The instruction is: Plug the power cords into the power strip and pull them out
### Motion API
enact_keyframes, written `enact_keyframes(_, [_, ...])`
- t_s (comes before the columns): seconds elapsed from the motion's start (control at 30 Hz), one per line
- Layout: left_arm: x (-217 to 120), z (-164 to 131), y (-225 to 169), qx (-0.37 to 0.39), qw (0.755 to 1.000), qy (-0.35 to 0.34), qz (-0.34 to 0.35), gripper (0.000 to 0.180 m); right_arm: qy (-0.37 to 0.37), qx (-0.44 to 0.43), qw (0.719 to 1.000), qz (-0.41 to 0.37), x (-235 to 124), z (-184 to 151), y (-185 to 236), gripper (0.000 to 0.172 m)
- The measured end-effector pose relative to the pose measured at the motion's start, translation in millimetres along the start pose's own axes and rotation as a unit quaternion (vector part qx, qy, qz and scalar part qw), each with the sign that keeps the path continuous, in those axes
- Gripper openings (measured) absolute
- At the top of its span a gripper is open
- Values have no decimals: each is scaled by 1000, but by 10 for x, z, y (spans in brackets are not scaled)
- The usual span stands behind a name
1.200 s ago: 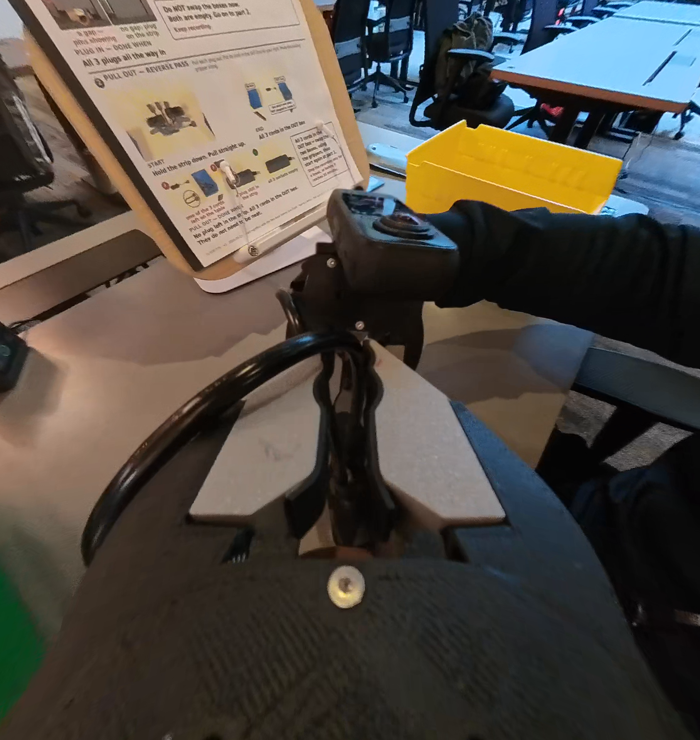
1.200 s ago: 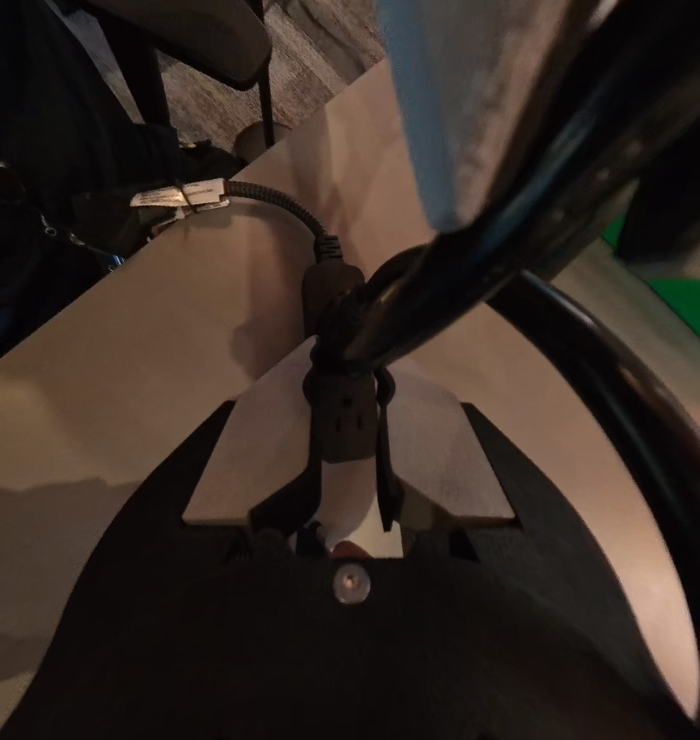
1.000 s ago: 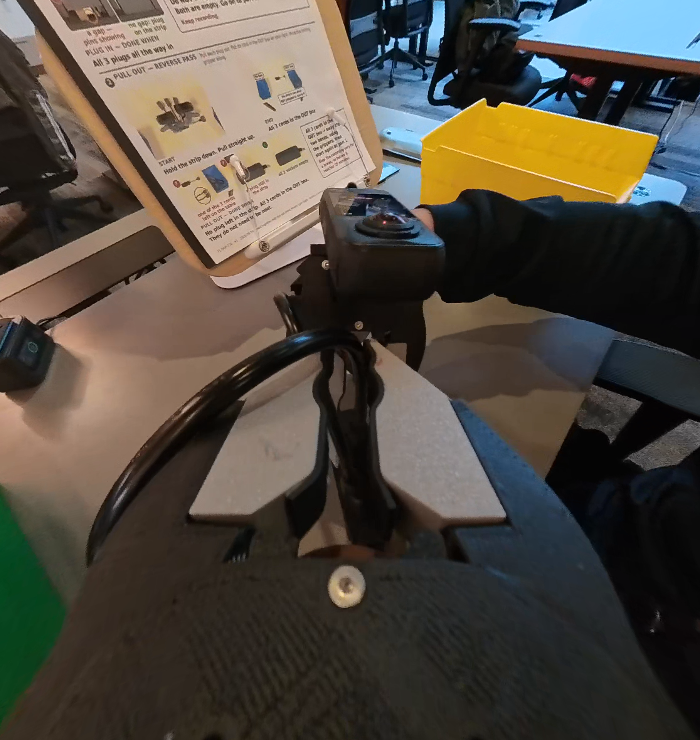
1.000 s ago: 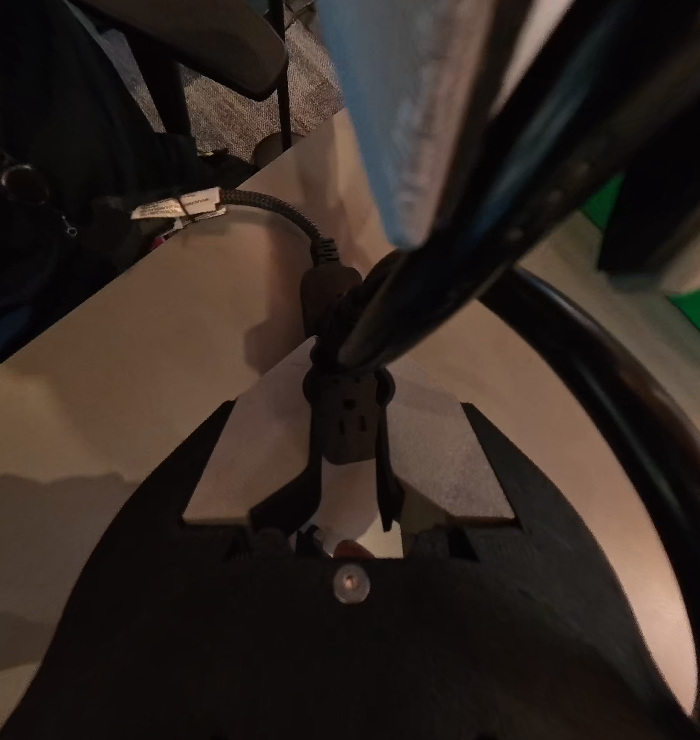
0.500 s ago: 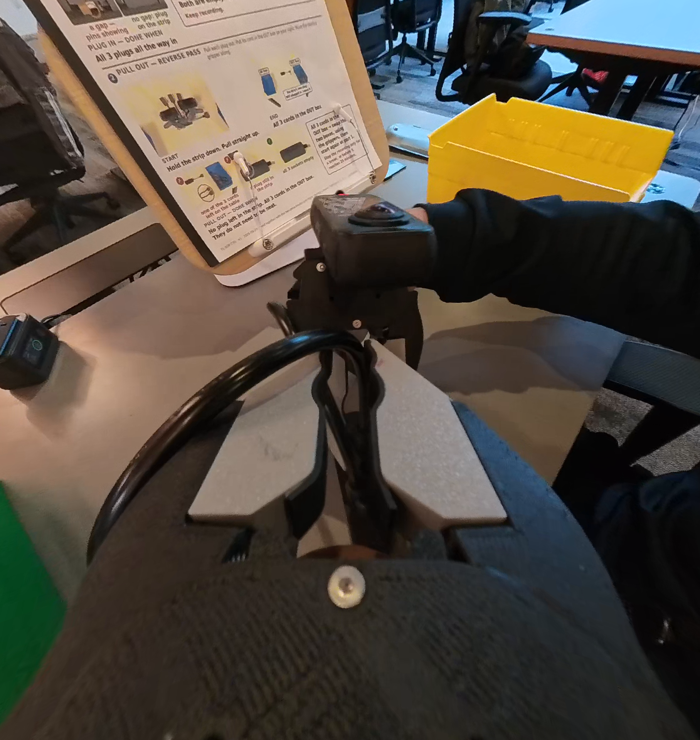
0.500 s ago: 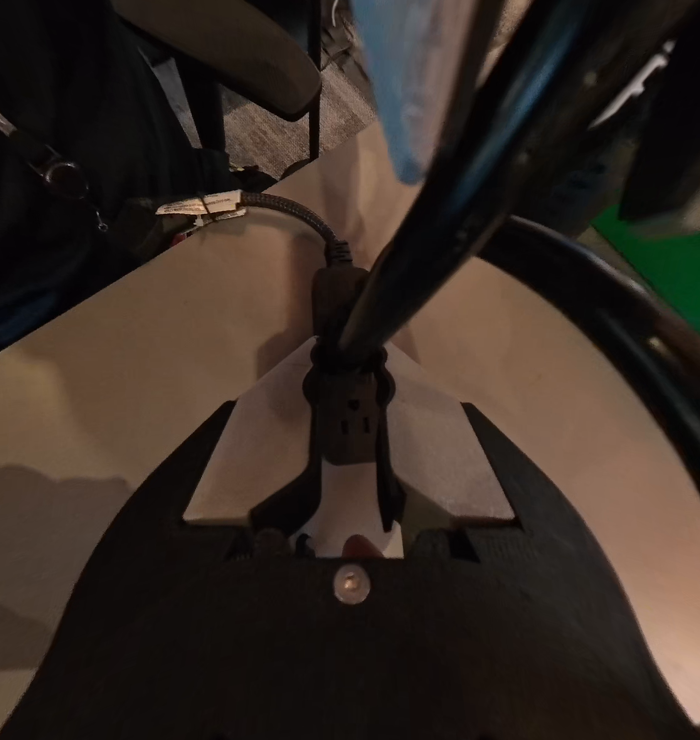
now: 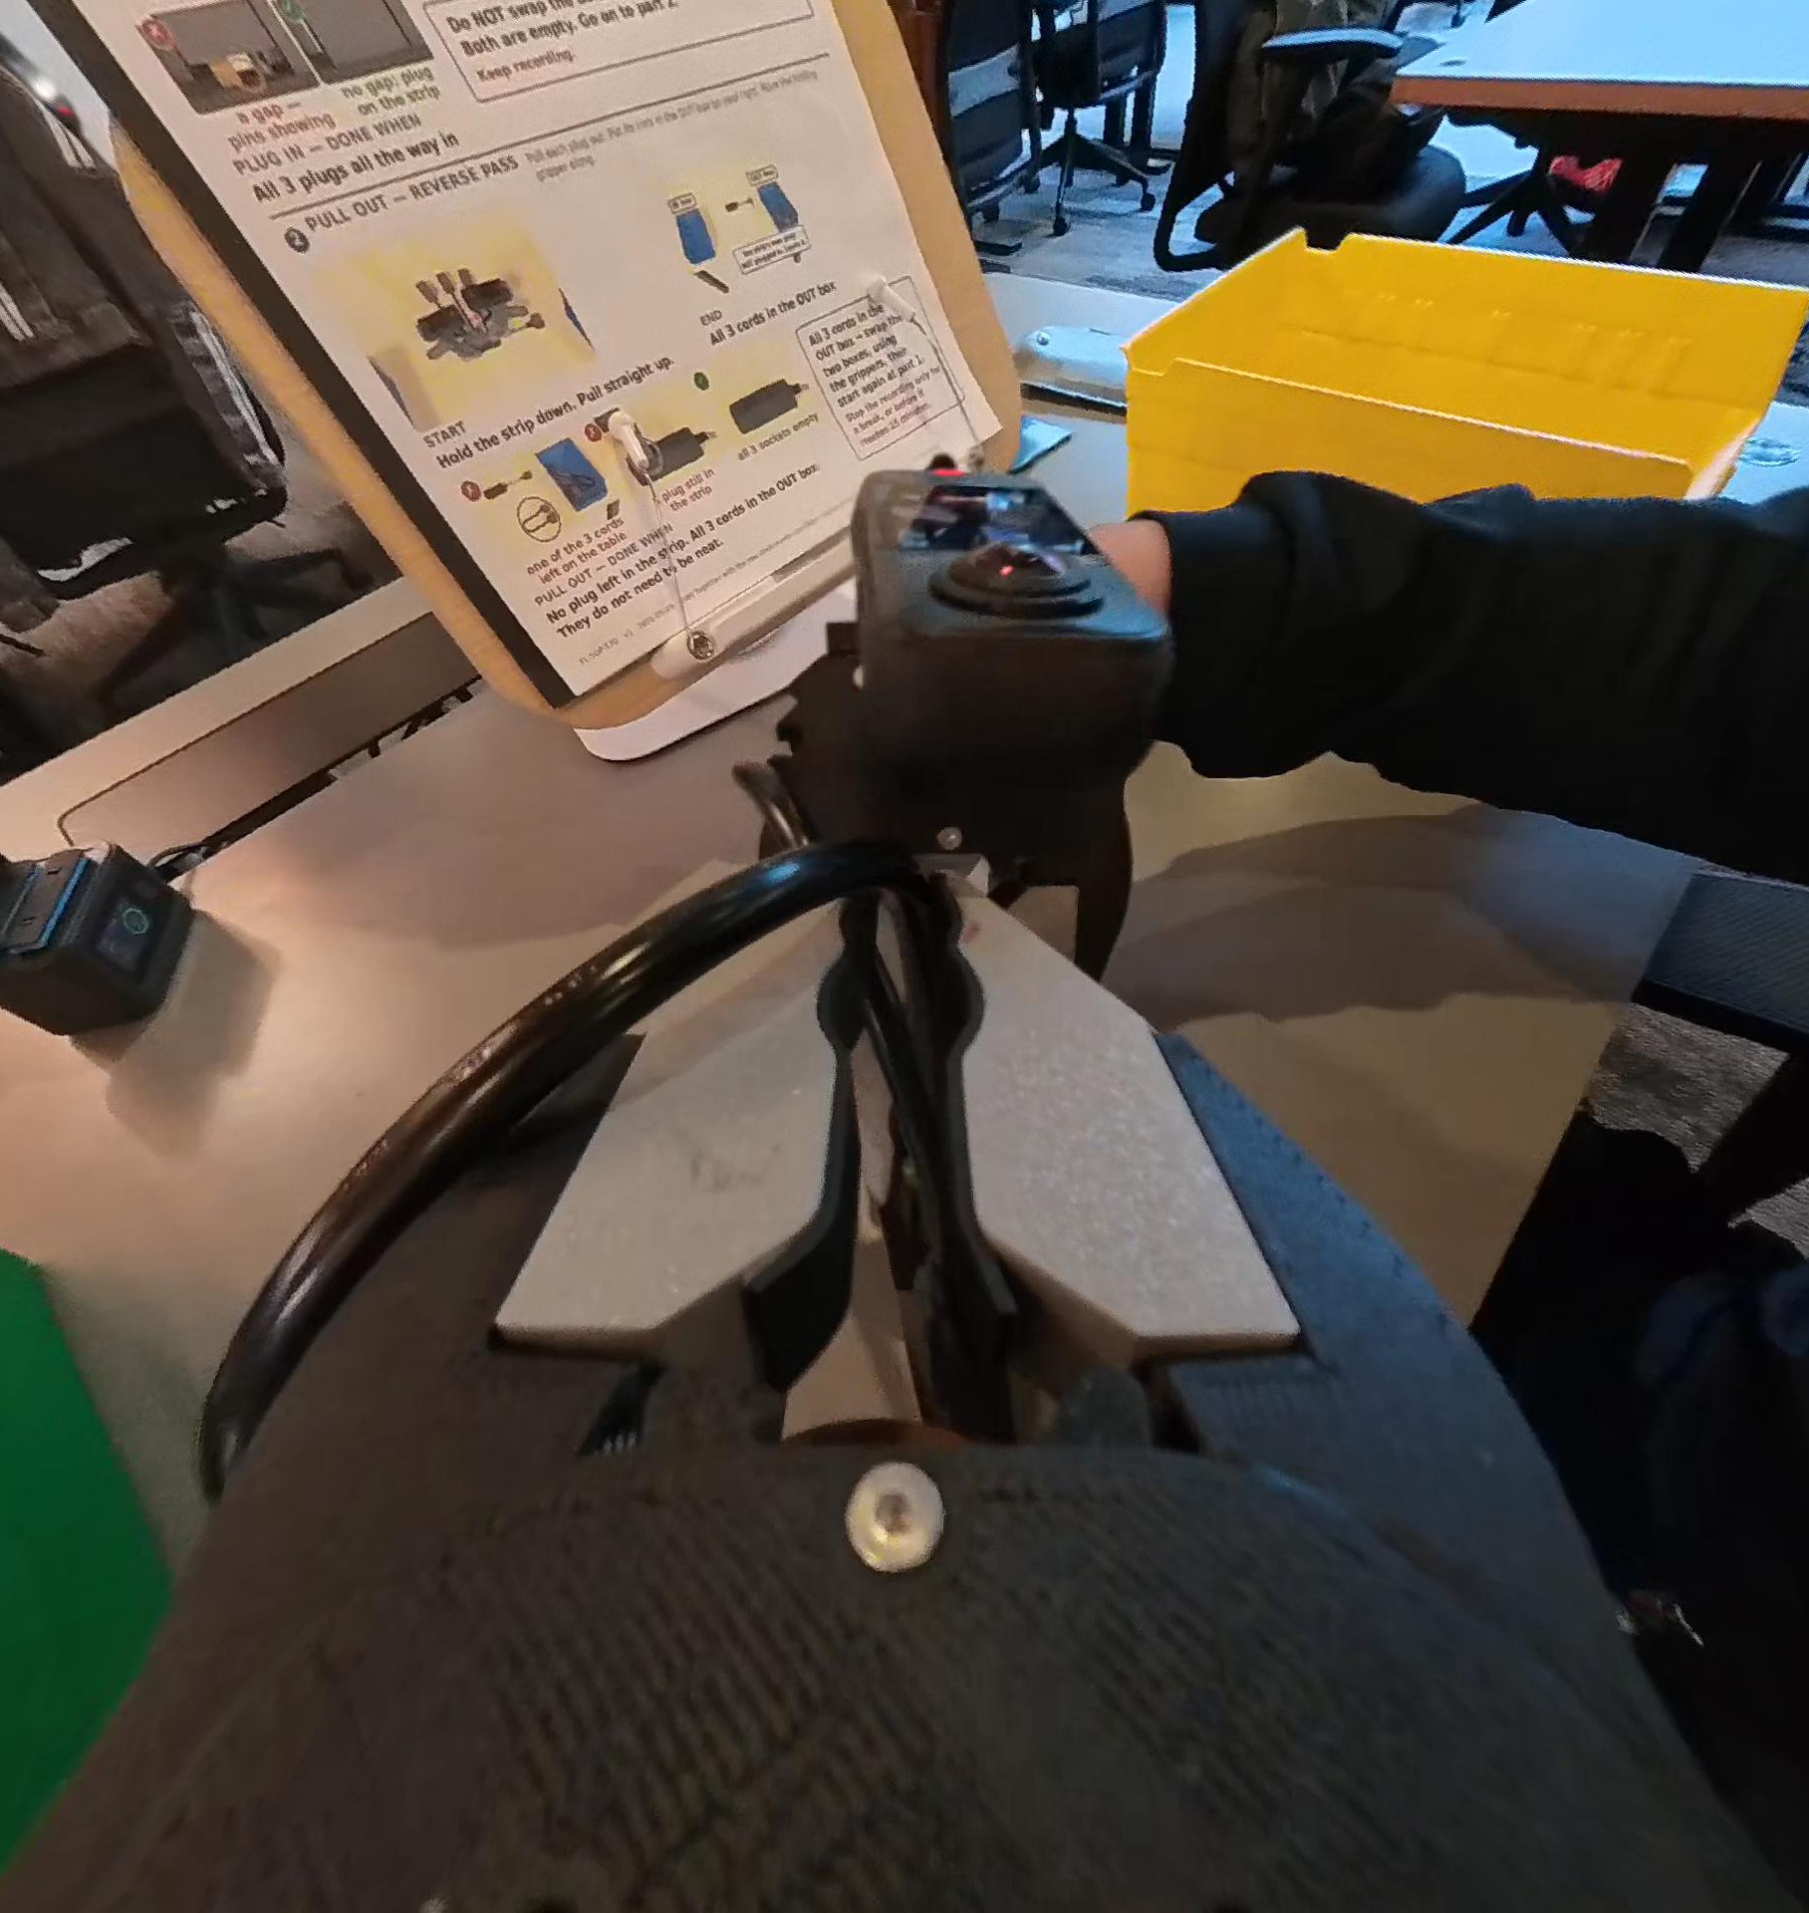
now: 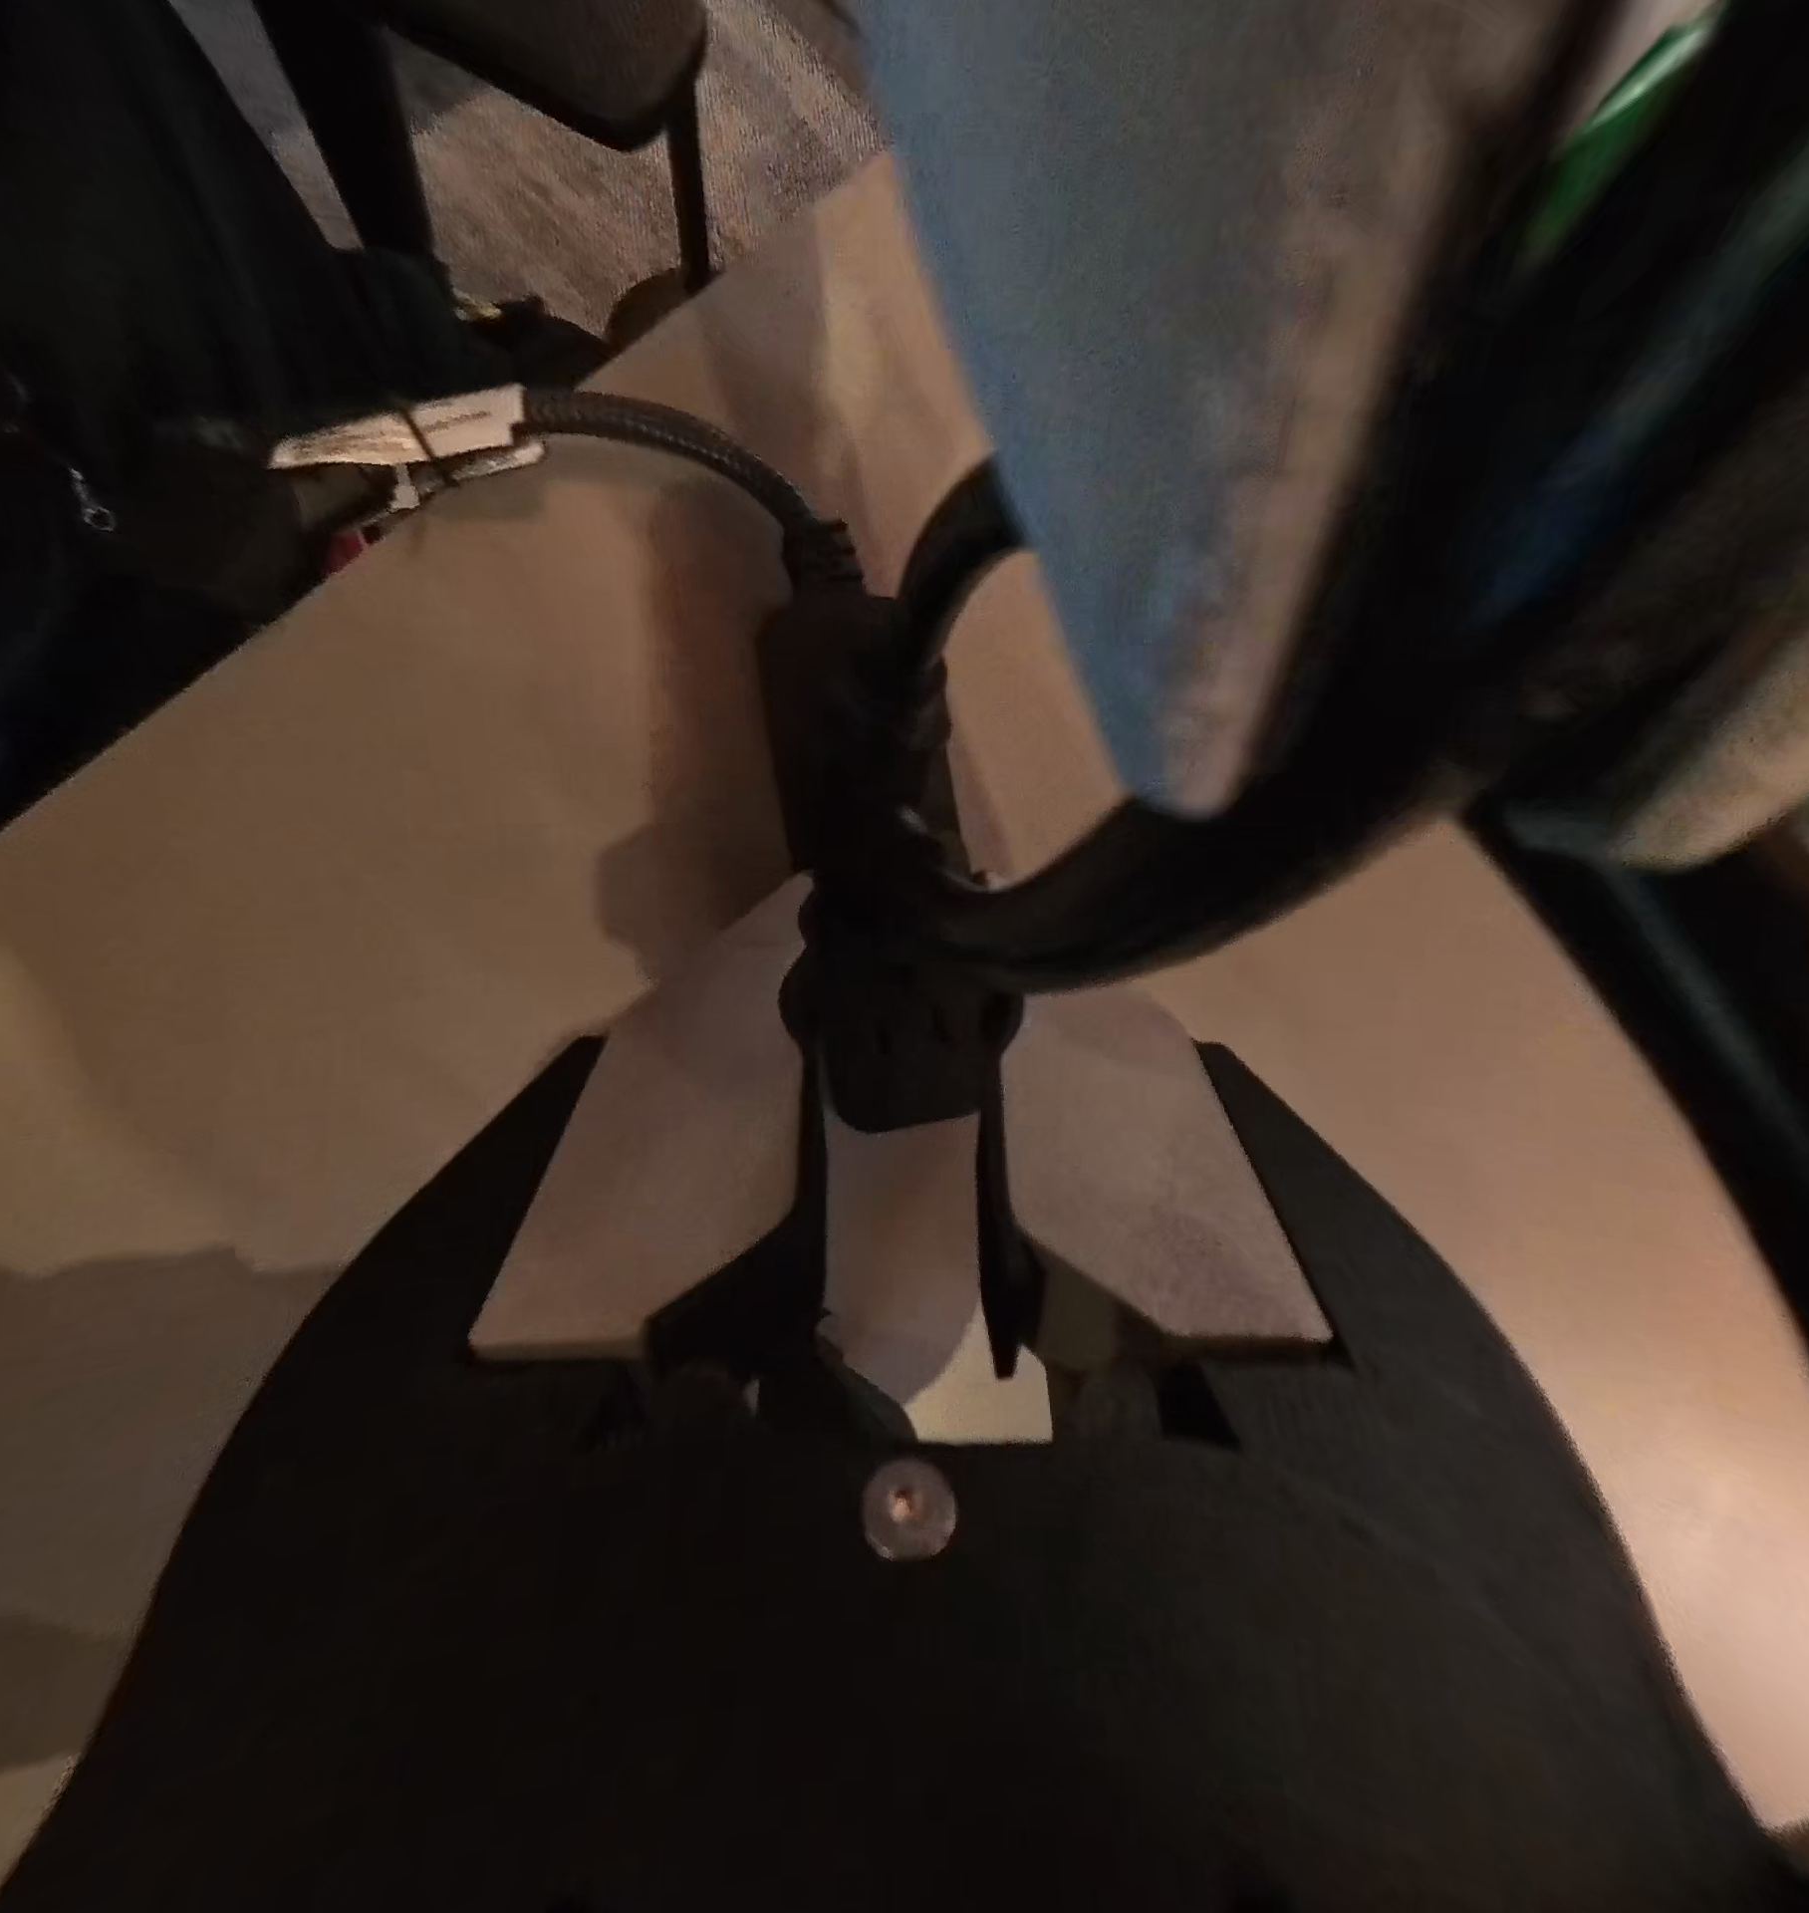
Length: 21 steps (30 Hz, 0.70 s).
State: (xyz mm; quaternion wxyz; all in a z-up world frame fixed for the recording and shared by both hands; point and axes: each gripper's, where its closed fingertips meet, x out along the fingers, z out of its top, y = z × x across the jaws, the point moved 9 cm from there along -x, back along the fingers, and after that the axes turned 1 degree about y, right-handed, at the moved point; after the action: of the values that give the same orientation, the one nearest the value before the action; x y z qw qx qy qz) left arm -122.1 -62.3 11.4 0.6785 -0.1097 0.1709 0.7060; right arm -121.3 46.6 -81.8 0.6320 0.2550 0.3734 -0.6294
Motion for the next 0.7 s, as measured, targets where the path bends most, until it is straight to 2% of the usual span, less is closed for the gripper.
enact_keyframes(0.23, [-1, 1, -11, -9, 1000, -2, -22, 7, -14, -1, 1000, -24, -70, 34, 48, 21])
enact_keyframes(0.47, [10, 2, -39, -6, 1000, -2, -29, 8, 37, 6, 999, -18, -107, 112, 53, 20])
enact_keyframes(0.63, [-2, -7, -16, -7, 1000, -6, -25, 8, 42, 2, 999, -22, -173, 136, 47, 19])
enact_keyframes(0.7, [-14, -17, -1, -8, 1000, -8, -25, 8, 34, -2, 999, -26, -211, 161, 41, 12])
